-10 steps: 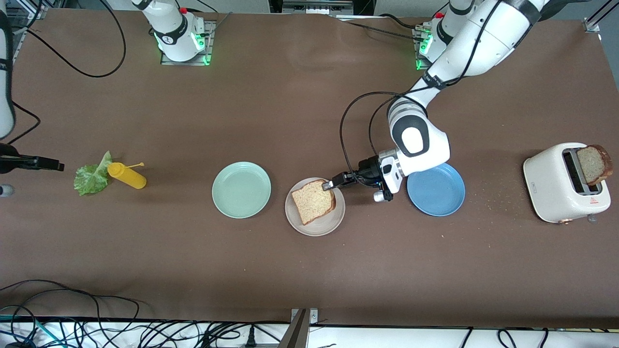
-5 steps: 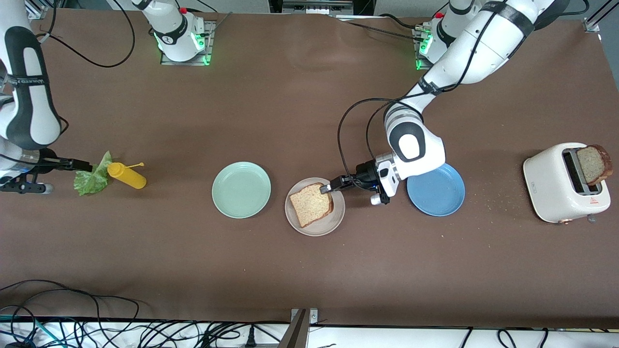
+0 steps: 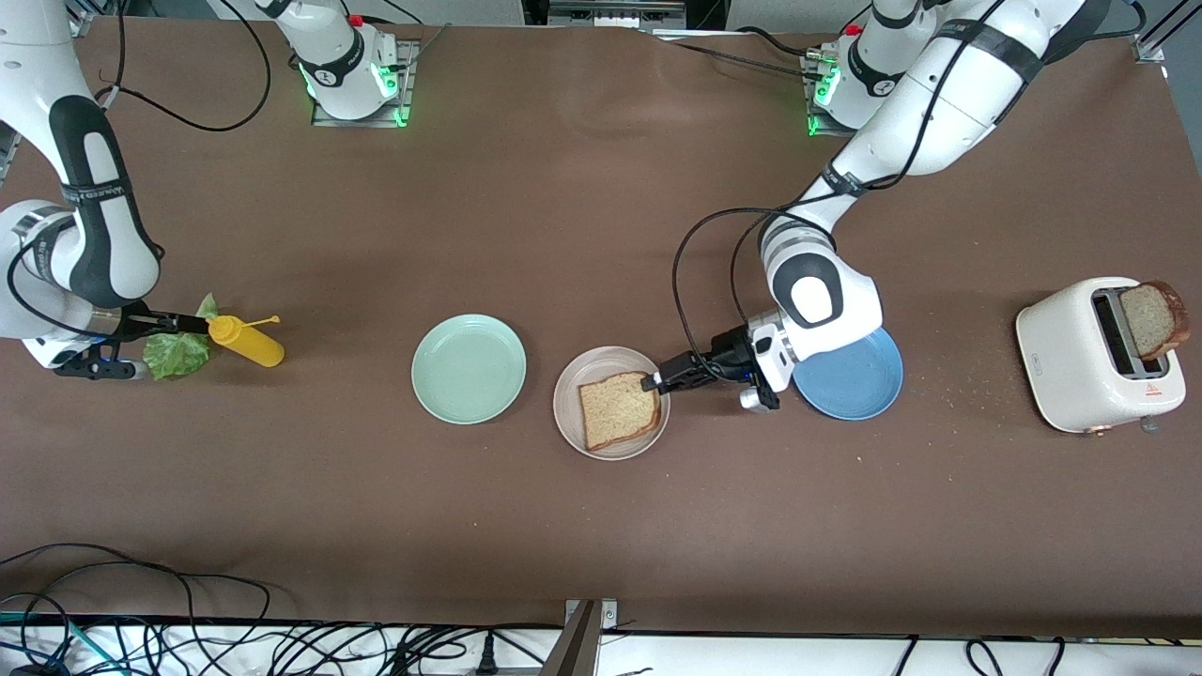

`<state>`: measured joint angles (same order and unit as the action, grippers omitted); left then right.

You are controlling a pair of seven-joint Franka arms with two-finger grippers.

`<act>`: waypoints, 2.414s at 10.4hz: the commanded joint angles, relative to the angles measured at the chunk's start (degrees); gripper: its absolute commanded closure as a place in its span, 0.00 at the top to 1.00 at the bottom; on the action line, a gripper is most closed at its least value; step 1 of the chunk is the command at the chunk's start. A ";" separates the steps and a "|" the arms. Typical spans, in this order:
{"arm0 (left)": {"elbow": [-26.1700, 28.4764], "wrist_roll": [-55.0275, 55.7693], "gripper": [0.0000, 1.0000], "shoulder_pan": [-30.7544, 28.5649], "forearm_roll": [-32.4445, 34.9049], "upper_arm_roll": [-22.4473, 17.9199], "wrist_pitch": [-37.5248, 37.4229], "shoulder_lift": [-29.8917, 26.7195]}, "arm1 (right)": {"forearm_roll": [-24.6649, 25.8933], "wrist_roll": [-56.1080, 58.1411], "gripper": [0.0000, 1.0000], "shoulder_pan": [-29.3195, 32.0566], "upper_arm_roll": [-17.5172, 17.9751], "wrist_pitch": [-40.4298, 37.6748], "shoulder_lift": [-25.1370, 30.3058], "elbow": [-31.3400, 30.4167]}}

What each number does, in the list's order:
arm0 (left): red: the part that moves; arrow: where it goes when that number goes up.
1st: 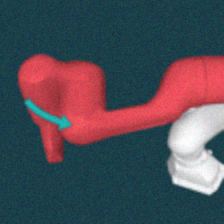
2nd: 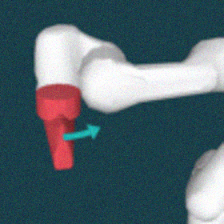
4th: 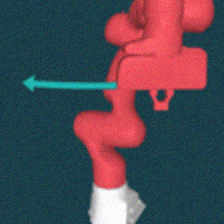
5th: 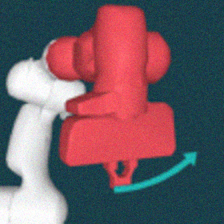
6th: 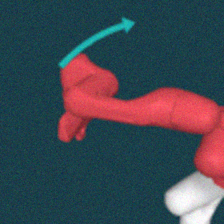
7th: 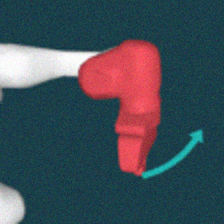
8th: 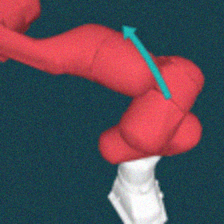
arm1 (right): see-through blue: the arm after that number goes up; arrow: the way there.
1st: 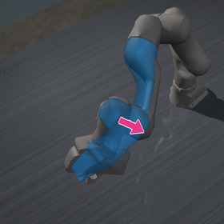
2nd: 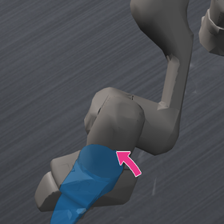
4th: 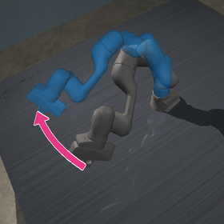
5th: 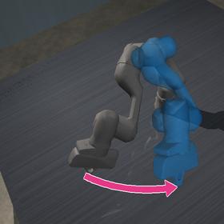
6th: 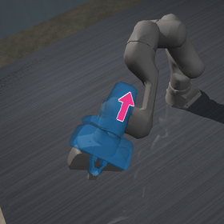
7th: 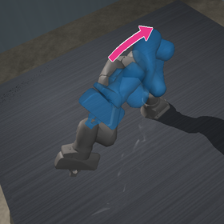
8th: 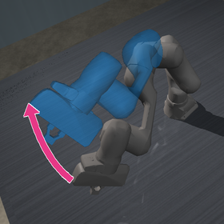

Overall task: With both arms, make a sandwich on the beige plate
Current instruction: 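Release the bread with the left gripper while the right gripper grasps lettuce, then lift the lettuce with the right gripper while the left gripper returns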

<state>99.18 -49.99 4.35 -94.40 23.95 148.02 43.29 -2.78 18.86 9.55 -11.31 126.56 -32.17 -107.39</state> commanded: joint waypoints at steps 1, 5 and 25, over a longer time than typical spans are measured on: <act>-0.22 -2.04 1.00 -0.13 -1.76 0.04 4.18 -1.54 | -0.83 0.74 1.00 1.52 0.50 2.10 -1.40 0.34; 5.20 -1.16 1.00 -3.28 -0.79 0.04 6.13 -7.93 | -0.83 0.83 0.38 2.58 0.59 2.73 -1.93 0.34; 9.14 28.35 1.00 -20.07 82.40 -23.95 -25.98 -29.14 | -1.09 -8.11 0.00 -23.30 1.20 -35.08 7.92 35.84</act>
<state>112.87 -25.93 -14.94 -17.14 -0.32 127.78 13.89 -3.71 14.90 -7.74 -9.38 91.43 -22.34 -75.45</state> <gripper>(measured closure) 0.000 0.934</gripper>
